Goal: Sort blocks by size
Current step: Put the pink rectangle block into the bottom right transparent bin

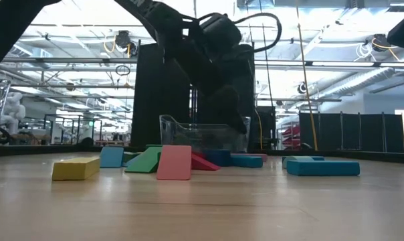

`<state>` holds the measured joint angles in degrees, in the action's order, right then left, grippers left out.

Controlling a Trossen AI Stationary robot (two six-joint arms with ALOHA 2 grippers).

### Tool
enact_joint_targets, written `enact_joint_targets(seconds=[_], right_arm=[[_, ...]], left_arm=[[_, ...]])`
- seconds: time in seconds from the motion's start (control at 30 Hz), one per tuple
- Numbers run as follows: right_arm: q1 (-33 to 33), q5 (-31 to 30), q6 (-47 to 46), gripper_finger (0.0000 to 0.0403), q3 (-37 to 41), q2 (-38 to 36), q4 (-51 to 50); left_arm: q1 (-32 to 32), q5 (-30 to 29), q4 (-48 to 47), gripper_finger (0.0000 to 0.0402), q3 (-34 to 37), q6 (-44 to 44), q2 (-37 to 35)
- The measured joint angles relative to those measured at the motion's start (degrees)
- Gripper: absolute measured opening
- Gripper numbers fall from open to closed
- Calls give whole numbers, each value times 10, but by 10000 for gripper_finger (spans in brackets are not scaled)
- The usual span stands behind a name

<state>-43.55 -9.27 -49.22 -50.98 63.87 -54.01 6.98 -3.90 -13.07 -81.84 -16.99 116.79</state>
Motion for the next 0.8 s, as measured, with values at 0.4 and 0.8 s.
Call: enact_joint_targets(seconds=[0.4,0.8], right_arm=[[6,-86,66,164,-28,0,7],[16,-89,95,164,-40,0,19]], left_arm=[[-1,4,-12,138,0,45,2],[15,6,-3,270,0,109,51]])
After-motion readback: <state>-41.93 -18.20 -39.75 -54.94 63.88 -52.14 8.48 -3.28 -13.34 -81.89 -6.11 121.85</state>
